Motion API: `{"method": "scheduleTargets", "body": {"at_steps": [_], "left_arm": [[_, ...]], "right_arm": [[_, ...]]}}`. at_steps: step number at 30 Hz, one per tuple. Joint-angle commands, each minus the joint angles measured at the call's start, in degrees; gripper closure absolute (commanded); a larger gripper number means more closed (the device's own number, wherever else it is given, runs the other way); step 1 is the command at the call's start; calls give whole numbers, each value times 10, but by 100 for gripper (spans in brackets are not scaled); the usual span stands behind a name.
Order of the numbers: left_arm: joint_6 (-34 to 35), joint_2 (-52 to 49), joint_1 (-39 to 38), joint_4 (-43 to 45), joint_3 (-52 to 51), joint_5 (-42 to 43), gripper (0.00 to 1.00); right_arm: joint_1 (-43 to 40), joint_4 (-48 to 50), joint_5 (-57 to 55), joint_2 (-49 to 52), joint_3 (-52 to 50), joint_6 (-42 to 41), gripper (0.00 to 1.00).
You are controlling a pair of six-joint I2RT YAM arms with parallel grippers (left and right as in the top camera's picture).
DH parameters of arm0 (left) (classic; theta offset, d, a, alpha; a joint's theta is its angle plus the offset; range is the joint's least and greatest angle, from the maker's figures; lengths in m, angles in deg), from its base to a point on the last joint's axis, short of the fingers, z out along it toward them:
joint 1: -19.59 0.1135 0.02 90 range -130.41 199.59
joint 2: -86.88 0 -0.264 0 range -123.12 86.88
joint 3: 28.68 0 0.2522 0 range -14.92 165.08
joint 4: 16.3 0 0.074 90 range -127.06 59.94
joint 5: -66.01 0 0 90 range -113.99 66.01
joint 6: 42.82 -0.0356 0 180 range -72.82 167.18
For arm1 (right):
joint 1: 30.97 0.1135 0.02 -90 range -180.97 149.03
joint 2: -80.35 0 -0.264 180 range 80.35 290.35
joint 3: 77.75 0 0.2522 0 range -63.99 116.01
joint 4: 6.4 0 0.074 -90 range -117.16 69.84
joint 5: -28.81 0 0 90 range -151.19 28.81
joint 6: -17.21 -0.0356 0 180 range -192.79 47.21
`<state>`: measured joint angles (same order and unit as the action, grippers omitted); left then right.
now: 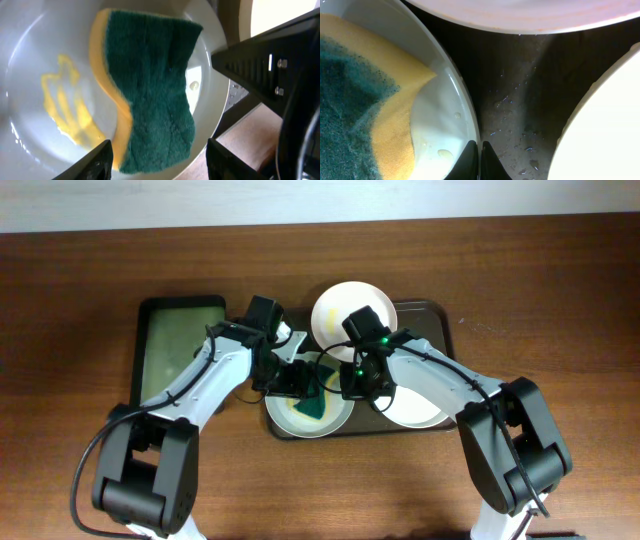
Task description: Clean dirty plates on tray and stack at the side
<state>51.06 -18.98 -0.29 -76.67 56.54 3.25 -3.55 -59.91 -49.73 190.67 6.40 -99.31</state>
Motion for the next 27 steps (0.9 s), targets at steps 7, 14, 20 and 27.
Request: {"method": "scheduleTargets", "body": {"at_steps": [7,14,20,27], "left_arm": [[-14,-33,-30,29,-2,36,45],[2,-34,-47,44,-2,-32,49],[59,-77,-47,76,-2,-45,65],[59,-85,-40,62,-1,-172,100]], "right_arm": [[-2,2,1,5,2,7,96],[-2,2,1,5,2,7,96],[-2,2,1,5,2,7,96],[-2,2,-1,5,2,7,96]]}}
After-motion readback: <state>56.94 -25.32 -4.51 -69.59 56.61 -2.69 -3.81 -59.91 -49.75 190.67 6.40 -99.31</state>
